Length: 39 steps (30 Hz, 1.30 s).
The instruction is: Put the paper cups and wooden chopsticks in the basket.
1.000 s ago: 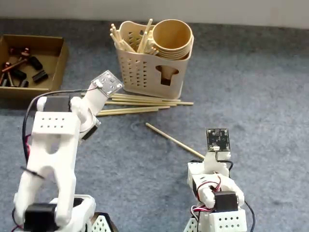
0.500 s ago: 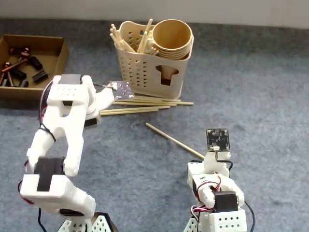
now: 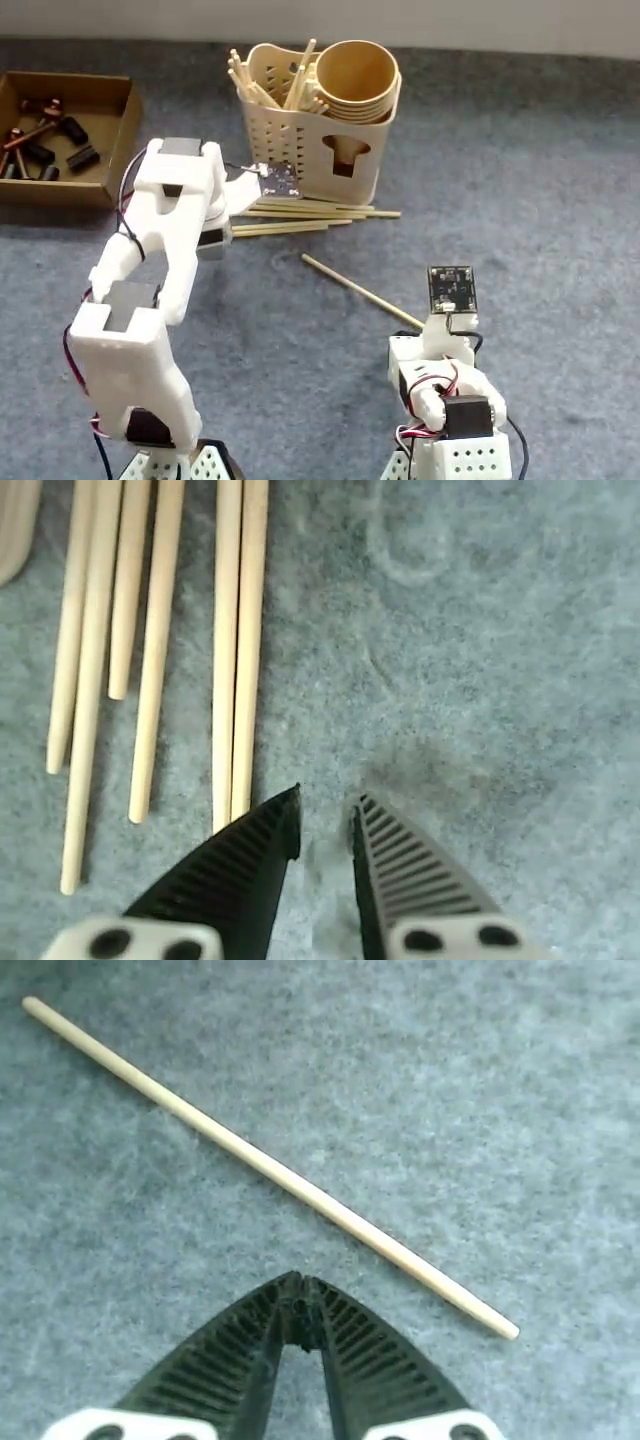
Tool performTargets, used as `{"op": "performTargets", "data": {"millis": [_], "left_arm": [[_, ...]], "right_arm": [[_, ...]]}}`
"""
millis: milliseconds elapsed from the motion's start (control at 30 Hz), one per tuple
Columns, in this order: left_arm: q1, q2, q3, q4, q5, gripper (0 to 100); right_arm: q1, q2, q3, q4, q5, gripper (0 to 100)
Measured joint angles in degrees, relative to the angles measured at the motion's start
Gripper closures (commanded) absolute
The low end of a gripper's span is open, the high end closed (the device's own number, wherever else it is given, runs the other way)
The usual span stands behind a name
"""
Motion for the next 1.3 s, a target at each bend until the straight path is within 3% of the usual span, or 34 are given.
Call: {"op": "performTargets", "data": {"millis": [300,533,1167,1300], "left_arm": [[0.0,8.2,-3.4,-5.2,0.0,91],[0.3,9.9,-4.3,-5.1,0.0,97],[0.2,7.6,-5.0,8.7,-0.1,99],[-0.3,3.6,-5.0,9.0,1.8,91]], "right_arm": [[0.0,0.0,0.0,0.0,0.0,99.3],[0.0,0.0,0.0,0.0,0.0,99.3],[0.0,0.0,0.0,0.0,0.0,99.3],[0.0,0.0,0.0,0.0,0.0,99.3]]}}
